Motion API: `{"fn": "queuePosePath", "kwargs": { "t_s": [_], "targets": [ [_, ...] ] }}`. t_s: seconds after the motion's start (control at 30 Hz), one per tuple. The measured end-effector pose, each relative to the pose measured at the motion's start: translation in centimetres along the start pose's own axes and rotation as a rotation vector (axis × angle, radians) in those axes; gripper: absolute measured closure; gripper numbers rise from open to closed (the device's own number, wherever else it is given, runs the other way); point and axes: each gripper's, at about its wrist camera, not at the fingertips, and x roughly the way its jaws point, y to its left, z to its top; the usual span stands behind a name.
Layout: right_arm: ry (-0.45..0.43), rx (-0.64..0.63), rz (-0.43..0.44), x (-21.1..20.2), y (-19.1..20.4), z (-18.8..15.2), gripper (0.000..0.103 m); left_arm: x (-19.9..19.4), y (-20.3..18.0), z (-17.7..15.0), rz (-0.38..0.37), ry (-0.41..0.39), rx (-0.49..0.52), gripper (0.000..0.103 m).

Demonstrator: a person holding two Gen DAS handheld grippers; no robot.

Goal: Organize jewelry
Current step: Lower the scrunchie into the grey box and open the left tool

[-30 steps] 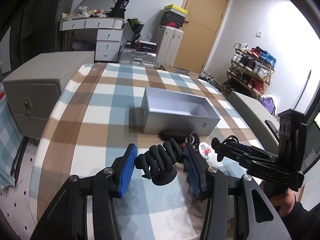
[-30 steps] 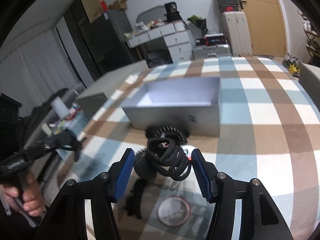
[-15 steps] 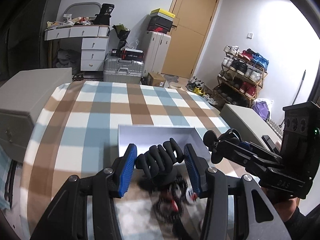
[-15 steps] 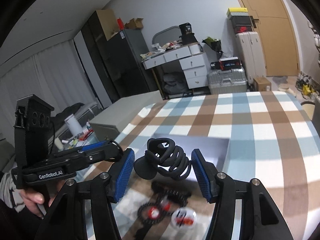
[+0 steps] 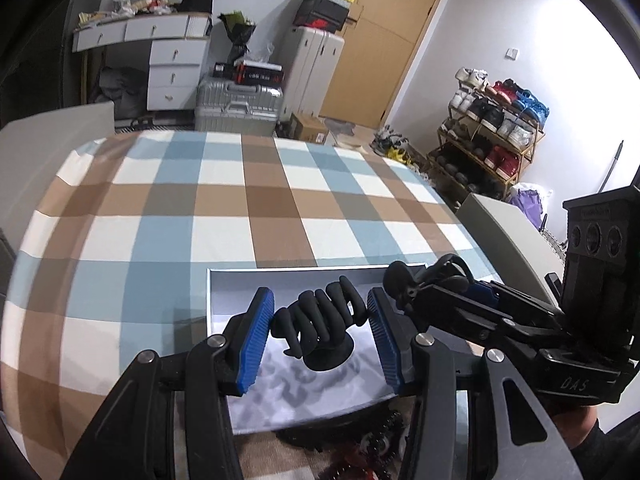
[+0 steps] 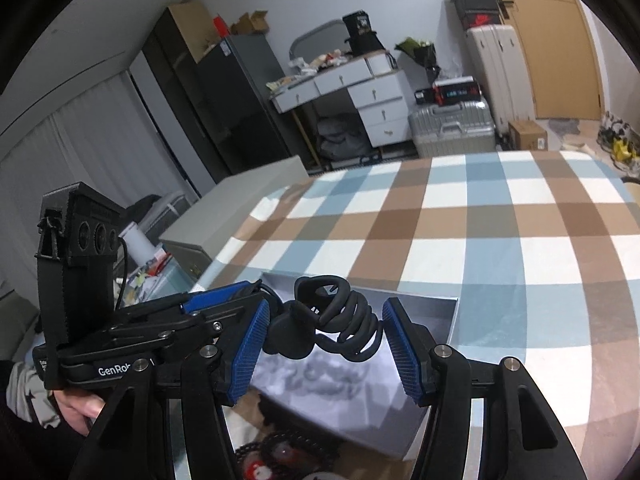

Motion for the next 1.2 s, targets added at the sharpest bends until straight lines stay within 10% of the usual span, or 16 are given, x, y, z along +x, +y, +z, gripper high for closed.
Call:
{"fn": "queuePosePath", "kwargs": {
  "t_s": [0.63, 0.9, 1.2],
  "targets": [
    [0.010, 0.057, -0.010, 1.3, -1.5, 0.2, 0.030, 1.4, 0.5, 0.3, 0.009, 0.045, -0.008, 0.057],
    [-0.125, 0.086, 0.004, -2.9, -1.4, -0.1, 0.002, -0.7, 0.1, -0.1, 0.030, 0.004, -0.002, 0.041],
    [-0.192, -0.007, -0.058, -6.5, 1.4, -0.9, 0.000, -3.8, -1.0, -0.7, 0.160, -0.096, 0.011, 0.024]
  ]
}}
